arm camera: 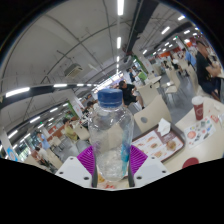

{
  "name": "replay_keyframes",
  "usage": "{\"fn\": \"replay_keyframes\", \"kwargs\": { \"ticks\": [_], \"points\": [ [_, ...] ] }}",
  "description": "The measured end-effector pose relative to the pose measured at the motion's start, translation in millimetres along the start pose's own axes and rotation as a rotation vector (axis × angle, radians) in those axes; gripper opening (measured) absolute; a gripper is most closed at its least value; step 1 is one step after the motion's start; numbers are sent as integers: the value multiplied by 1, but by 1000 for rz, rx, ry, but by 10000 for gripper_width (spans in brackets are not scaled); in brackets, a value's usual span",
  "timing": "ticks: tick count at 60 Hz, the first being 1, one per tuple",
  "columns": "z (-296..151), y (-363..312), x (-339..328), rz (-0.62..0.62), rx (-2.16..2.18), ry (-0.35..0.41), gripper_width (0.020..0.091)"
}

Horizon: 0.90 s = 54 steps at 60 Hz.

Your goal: Pour water

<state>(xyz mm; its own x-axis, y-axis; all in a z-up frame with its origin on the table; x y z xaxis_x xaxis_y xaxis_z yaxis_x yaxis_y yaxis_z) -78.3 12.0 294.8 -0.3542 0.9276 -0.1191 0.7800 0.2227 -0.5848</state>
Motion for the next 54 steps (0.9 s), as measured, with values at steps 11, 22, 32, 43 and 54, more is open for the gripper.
{"fn": "replay_keyframes", "kwargs": {
  "ticks": [11,22,32,43,54],
  "points": [
    [-23,102,-24,190,-389,-37,407],
    [13,196,-33,270,-515,-156,408],
    [46,242,-38,286,-504,-218,408],
    [69,259,-51,277,-479,-211,424],
    [69,261,-52,300,-462,-257,570]
  ]
}}
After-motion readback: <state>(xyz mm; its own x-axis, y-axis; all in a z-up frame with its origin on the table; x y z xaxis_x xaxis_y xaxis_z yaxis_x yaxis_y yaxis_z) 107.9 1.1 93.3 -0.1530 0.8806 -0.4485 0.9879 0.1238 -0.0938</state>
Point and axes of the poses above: the point between the fingertips, and its own axes, seen from behind it with the camera up: y to the right, z down, x forward, the way the camera looks, the point moved 9 cm from there along -x, backward, against the way the camera looks, and after that the axes turned 10 degrees about -z, right-handed, at the moved point
